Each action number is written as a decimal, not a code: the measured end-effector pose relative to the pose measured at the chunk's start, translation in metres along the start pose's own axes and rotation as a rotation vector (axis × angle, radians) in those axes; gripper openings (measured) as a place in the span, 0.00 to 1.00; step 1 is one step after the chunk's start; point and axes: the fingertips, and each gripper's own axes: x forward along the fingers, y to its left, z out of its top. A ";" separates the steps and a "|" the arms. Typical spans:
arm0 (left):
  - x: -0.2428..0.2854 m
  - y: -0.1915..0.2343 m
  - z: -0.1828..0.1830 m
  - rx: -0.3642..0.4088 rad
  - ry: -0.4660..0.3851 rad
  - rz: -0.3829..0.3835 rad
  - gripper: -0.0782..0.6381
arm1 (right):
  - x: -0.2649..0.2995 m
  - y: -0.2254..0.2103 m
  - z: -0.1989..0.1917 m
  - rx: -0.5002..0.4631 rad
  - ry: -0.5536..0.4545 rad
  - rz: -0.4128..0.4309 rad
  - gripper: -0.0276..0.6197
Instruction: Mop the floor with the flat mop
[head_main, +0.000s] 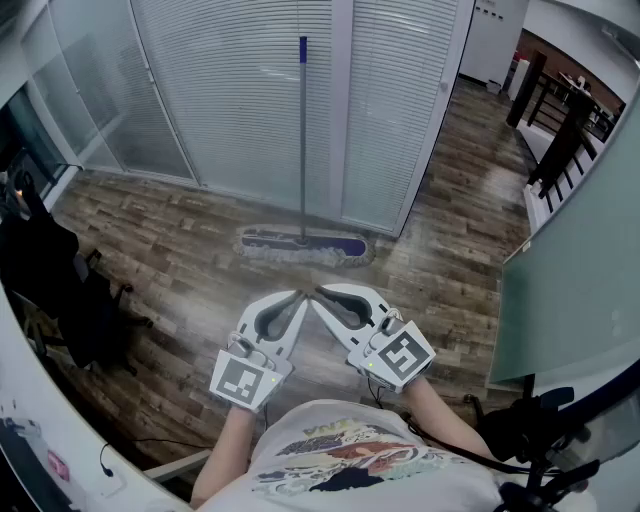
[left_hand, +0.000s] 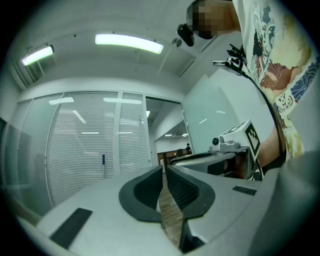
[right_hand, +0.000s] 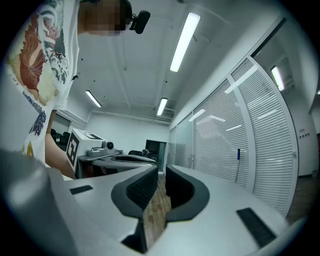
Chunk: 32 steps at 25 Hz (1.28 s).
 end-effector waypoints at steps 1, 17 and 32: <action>0.003 0.004 0.002 0.003 -0.005 0.000 0.16 | 0.003 -0.006 -0.001 0.001 0.005 -0.003 0.13; 0.025 0.048 -0.013 -0.057 0.041 0.041 0.16 | 0.030 -0.037 -0.020 0.165 0.083 -0.046 0.13; 0.093 0.067 -0.051 -0.069 0.120 0.060 0.16 | 0.033 -0.113 -0.055 0.214 0.070 -0.077 0.14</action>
